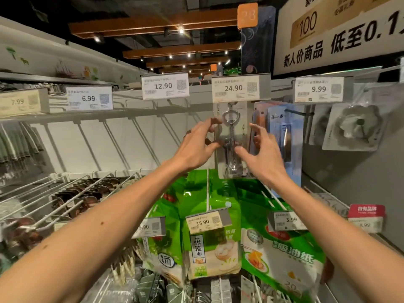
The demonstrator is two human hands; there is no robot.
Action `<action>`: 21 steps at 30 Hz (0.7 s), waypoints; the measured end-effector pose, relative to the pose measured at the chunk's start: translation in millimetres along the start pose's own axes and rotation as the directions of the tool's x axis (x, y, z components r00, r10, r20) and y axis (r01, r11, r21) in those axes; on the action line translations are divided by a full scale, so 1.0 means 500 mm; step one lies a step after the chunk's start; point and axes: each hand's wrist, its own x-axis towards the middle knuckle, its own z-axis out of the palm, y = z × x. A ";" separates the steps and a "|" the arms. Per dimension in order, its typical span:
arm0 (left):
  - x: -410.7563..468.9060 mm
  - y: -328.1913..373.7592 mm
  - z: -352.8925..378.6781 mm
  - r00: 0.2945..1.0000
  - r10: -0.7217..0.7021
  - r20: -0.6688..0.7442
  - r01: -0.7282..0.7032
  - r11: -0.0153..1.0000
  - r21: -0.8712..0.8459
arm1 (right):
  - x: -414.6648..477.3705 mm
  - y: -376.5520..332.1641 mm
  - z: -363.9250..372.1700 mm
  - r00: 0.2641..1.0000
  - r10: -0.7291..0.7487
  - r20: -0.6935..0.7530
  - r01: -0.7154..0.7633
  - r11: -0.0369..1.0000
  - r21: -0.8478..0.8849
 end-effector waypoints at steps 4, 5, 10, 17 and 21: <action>-0.029 -0.023 -0.050 0.999 -0.019 0.047 0.014 0.993 0.114 | -0.035 -0.023 -0.011 0.991 -0.100 -0.094 0.082 0.980 -0.182; -0.040 -0.028 -0.068 0.998 -0.012 0.057 0.005 0.991 0.133 | -0.047 -0.036 -0.011 0.990 -0.123 -0.074 0.108 0.978 -0.177; -0.148 -0.036 -0.201 0.987 0.030 0.157 -0.072 0.961 0.268 | -0.155 -0.132 0.033 0.969 -0.232 0.084 0.243 0.956 -0.165; -0.532 -0.065 -0.432 0.947 -0.178 0.267 0.021 0.864 0.503 | -0.388 -0.320 0.259 0.798 -0.414 0.437 0.466 0.885 -0.012; -0.840 -0.125 -0.558 0.907 -0.327 0.265 0.100 0.778 0.620 | -0.590 -0.388 0.445 0.660 -0.483 0.575 0.549 0.833 0.070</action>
